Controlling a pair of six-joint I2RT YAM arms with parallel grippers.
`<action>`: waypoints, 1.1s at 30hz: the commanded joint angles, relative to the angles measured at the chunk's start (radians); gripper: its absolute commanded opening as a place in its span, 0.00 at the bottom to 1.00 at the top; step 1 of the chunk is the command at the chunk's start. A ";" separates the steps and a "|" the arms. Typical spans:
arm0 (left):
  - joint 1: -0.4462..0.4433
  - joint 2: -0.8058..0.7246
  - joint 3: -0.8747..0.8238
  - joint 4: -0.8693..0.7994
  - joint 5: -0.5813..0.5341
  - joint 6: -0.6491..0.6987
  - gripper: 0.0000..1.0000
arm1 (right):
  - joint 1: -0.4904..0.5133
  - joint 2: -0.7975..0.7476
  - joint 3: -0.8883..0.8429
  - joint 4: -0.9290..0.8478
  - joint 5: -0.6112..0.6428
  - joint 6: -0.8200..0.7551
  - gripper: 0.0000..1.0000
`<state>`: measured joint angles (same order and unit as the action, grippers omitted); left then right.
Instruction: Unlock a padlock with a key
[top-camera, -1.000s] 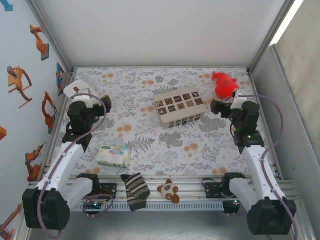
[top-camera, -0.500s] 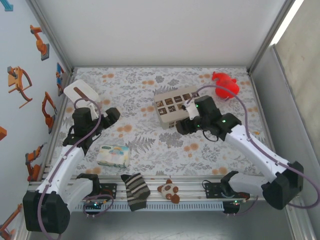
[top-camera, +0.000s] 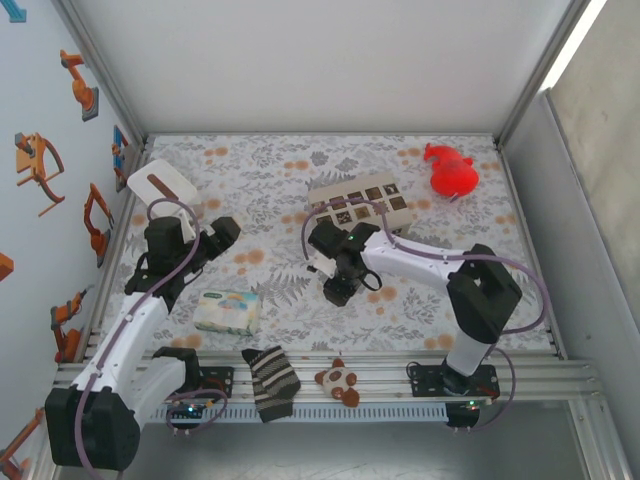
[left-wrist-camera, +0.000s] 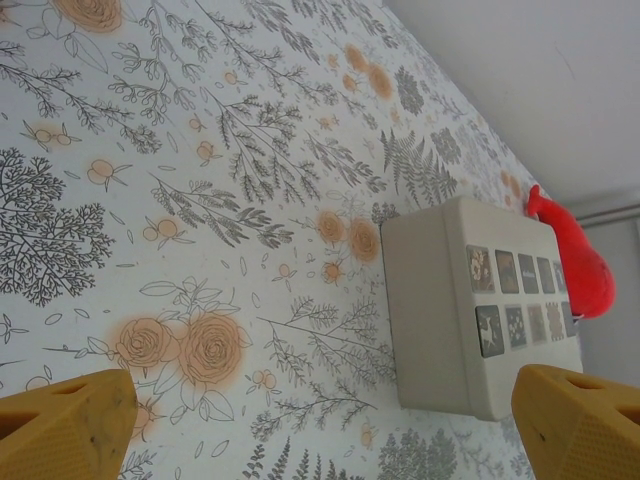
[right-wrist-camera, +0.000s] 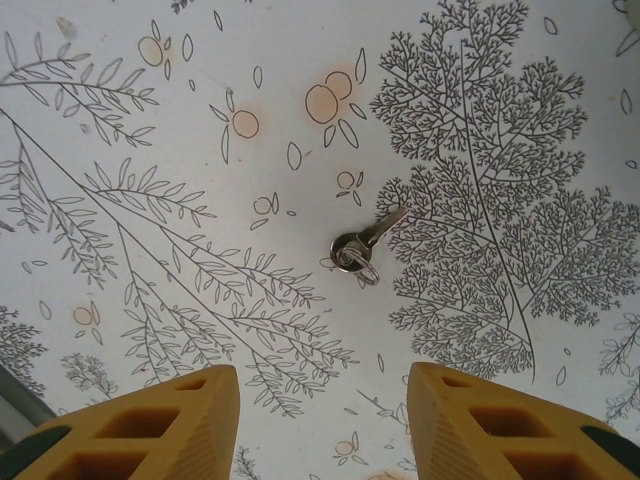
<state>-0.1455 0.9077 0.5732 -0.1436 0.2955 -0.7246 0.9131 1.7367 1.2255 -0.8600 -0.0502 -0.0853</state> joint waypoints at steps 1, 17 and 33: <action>-0.006 -0.019 0.007 -0.022 -0.014 -0.006 0.96 | 0.007 0.031 0.041 -0.034 0.036 -0.067 0.46; -0.006 0.014 0.021 -0.021 -0.019 -0.002 0.96 | 0.024 0.171 0.079 -0.007 0.076 -0.105 0.41; -0.006 0.006 0.030 -0.035 -0.026 0.003 0.96 | 0.024 0.226 0.090 0.004 0.103 -0.109 0.36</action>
<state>-0.1455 0.9249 0.5739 -0.1581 0.2768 -0.7246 0.9310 1.9469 1.3010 -0.8478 0.0402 -0.1818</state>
